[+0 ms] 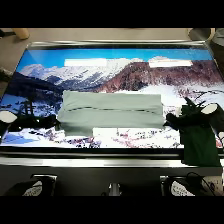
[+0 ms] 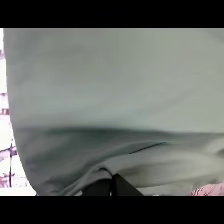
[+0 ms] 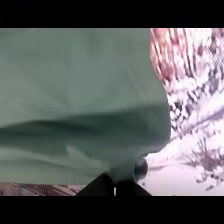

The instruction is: Fold the shirts.

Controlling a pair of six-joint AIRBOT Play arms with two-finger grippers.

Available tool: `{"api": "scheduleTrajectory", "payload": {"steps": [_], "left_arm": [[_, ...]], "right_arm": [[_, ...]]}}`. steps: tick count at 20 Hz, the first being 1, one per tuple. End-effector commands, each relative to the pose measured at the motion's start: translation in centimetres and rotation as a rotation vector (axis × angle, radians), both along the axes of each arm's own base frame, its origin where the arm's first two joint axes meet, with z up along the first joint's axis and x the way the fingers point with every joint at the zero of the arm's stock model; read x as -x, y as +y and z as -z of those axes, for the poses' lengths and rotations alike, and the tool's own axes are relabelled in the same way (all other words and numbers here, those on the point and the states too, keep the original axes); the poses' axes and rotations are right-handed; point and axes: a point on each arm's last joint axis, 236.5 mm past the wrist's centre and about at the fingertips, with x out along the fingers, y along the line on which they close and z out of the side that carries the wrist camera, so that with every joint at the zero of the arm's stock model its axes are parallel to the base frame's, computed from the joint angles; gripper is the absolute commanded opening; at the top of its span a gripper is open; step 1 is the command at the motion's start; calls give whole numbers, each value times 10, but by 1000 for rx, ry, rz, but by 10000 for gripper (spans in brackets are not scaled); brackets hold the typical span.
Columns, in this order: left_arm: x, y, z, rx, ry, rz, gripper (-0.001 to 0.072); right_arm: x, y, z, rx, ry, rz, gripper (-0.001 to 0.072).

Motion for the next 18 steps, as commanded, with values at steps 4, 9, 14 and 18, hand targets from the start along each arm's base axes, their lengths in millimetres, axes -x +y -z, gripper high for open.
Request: {"api": "scheduleTrajectory", "payload": {"steps": [4, 9, 14, 18], "left_arm": [[-105, 15, -34, -14, -110, -14, 20], [-167, 3, 18, 42, 44, 35, 21], [-191, 1, 53, 99, 130, -24, 279], [-187, 4, 30, 104, 98, 35, 586]], "right_arm": [[-99, -23, -24, 23, -190, 80, 14], [-167, -2, 13, 79, -196, -18, 15], [-171, -11, 40, 118, -107, 24, 236], [-156, -25, 21, 157, -109, -98, 695]]}}
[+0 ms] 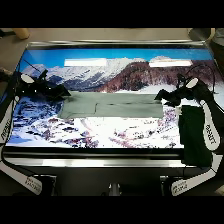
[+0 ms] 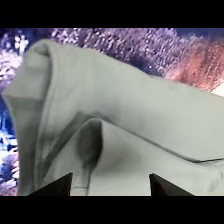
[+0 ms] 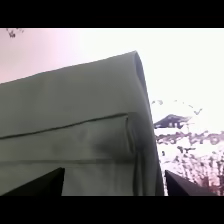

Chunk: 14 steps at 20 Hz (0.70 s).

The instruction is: Fold the shirts.

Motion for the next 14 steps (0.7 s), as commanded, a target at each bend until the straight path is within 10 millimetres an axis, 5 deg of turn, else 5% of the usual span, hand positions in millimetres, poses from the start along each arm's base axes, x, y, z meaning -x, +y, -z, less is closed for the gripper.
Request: {"api": "scheduleTrajectory", "payload": {"steps": [1, 5, 7, 8, 9, 10, 11, 14], "left_arm": [[1, 2, -21, 6, -33, 45, 584], [2, -17, -64, -6, -122, 85, 583], [8, -38, -80, -6, -147, 130, 447], [13, -49, -84, -4, -151, 157, 358], [17, -64, -86, -2, -153, 188, 281], [21, -79, -84, 1, -152, 218, 212], [24, -96, -81, 2, -153, 245, 65], [29, -163, -65, 23, -200, 281, 23]], "right_arm": [[12, -21, -3, 48, 35, -42, 694], [16, 6, 24, -117, 112, -4, 688], [15, 30, 29, -252, 149, 24, 655], [16, 39, 27, -303, 160, 30, 562], [15, 45, 23, -339, 161, 36, 385], [12, 49, 16, -362, 152, 41, 128], [11, 54, 2, -392, 138, 44, 18], [8, 63, -72, -408, -8, -18, 16]]}}
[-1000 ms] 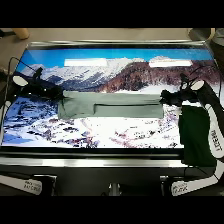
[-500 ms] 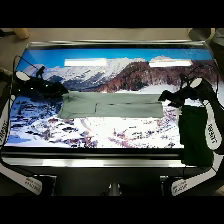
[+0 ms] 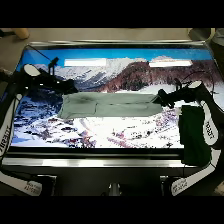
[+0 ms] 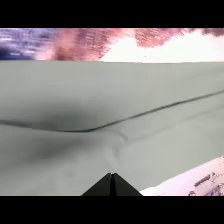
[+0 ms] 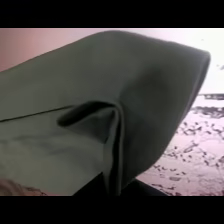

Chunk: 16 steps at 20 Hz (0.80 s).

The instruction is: Fold the shirts.

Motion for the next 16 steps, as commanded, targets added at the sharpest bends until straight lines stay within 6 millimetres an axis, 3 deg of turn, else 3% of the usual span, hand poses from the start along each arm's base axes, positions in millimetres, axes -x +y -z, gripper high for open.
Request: {"api": "scheduleTrajectory", "payload": {"steps": [1, 4, 7, 9, 11, 13, 14, 16], "left_arm": [[10, -80, 15, 55, -27, 29, 23], [33, -168, 42, 175, 33, 59, 22], [58, -257, 64, 368, 143, -19, 23], [75, -304, 73, 477, 189, -68, 23], [93, -343, 77, 573, 249, -77, 23], [93, -349, 72, 609, 236, -28, 21], [82, -339, 63, 612, 195, -12, 19], [48, -301, 34, 572, 72, 10, 19]], "right_arm": [[2, 17, -85, -64, -147, -27, 16], [40, 31, -168, -69, -236, -82, 16], [85, 43, -227, -53, -298, -131, 17], [107, 45, -248, -34, -309, -131, 17], [115, 46, -258, -24, -324, -131, 18], [113, 45, -258, -23, -331, -120, 17], [106, 44, -259, -23, -343, -102, 17], [92, 48, -254, -30, -354, -79, 17]]}}
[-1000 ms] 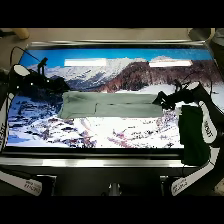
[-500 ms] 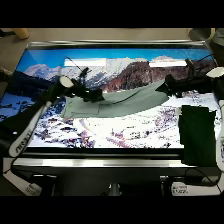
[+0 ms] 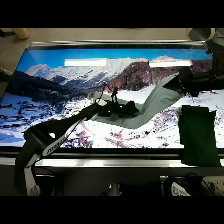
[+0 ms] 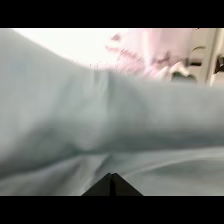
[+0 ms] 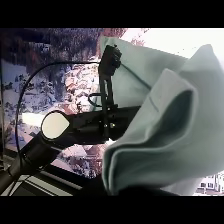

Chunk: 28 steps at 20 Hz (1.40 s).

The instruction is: Fold the shirts.

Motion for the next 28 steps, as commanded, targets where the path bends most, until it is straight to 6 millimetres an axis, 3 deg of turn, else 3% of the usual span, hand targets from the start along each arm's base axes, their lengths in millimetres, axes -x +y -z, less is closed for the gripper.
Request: {"api": "scheduleTrajectory", "payload": {"steps": [1, 3, 6, 9, 11, 12, 13, 14, 15, 17, 19, 20, 22, 23, 24, 25, 28], "left_arm": [[-41, 45, -46, -17, -171, -7, 19], [-72, 109, -93, -91, -293, -37, 19], [-104, 222, -177, -235, -479, -169, 20], [-98, 308, -257, -319, -618, -297, 20], [-82, 333, -297, -329, -685, -340, 21], [-74, 338, -310, -328, -706, -346, 21], [-67, 338, -318, -326, -720, -342, 21], [-60, 337, -322, -326, -725, -328, 21], [-55, 334, -322, -326, -720, -309, 21], [-48, 330, -313, -336, -697, -266, 21], [-47, 334, -299, -380, -681, -248, 21], [-47, 335, -293, -397, -674, -245, 21], [-47, 336, -282, -408, -655, -239, 21], [-47, 336, -279, -409, -648, -236, 22], [-46, 334, -277, -408, -644, -232, 21], [-45, 331, -276, -406, -642, -224, 21], [-41, 320, -275, -398, -646, -201, 22]], "right_arm": [[-17, 15, 4, -14, -17, 12, 17], [-34, 55, 21, -50, -12, -36, 18], [-63, 144, 47, -182, -18, -100, 18], [-74, 221, 101, -283, 69, -120, 18], [-67, 263, 142, -342, 167, -137, 22], [-68, 273, 162, -340, 191, -125, 199], [-70, 278, 173, -350, 203, -116, 519], [-73, 279, 172, -371, 187, -124, 691], [-75, 273, 164, -382, 170, -132, 688], [-79, 239, 146, -346, 124, -166, 688], [-79, 172, 147, -183, 115, -174, 688], [-76, 128, 162, -47, 148, -151, 687], [-43, 23, 215, 287, 364, -98, 663], [-20, -7, 236, 368, 476, -75, 661], [-1, -13, 254, 356, 546, -78, 660], [10, -1, 268, 300, 561, -94, 659], [7, 47, 291, 142, 518, -59, 658]]}}
